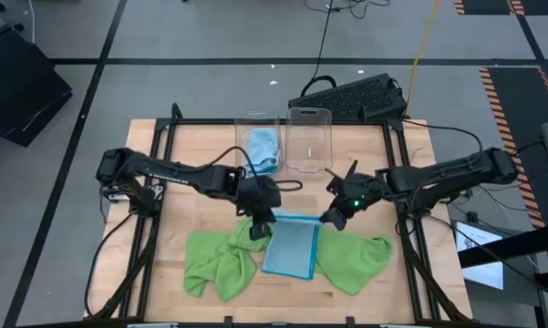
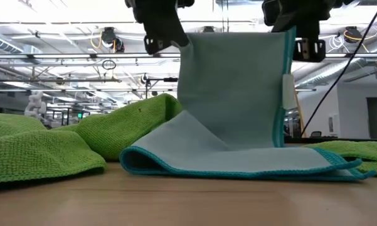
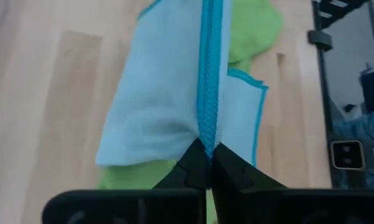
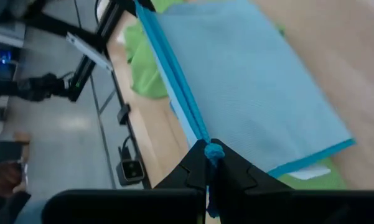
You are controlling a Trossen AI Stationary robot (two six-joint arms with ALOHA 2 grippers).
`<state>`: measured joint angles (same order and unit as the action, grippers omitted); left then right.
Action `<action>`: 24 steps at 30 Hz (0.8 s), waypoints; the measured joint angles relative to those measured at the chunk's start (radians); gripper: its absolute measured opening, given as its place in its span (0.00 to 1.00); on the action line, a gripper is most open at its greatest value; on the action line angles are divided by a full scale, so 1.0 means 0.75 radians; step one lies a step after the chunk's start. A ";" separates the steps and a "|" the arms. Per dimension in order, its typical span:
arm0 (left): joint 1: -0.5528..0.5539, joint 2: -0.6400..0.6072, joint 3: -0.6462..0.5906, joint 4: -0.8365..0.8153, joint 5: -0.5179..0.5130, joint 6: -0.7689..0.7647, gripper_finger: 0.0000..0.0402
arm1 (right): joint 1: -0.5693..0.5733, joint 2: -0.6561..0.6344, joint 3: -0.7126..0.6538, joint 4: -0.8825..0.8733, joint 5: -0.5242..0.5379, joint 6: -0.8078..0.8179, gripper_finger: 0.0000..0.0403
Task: Fold microfiber towels
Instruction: Fold the blue microfiber towel
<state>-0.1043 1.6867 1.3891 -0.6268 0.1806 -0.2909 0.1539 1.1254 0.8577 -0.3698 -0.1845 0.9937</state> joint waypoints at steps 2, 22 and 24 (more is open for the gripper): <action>-0.027 0.008 0.000 0.010 0.000 0.000 0.01 | 0.039 0.024 -0.011 0.020 0.002 0.023 0.01; -0.222 0.111 -0.056 0.028 0.014 -0.081 0.01 | 0.358 0.359 -0.180 0.769 0.013 0.338 0.01; -0.235 0.126 -0.093 0.074 0.033 -0.121 0.02 | 0.370 0.403 -0.180 0.799 0.012 0.355 0.01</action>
<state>-0.2807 1.7809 1.3194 -0.5714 0.2055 -0.3817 0.4311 1.4278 0.7227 0.2290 -0.1755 1.2599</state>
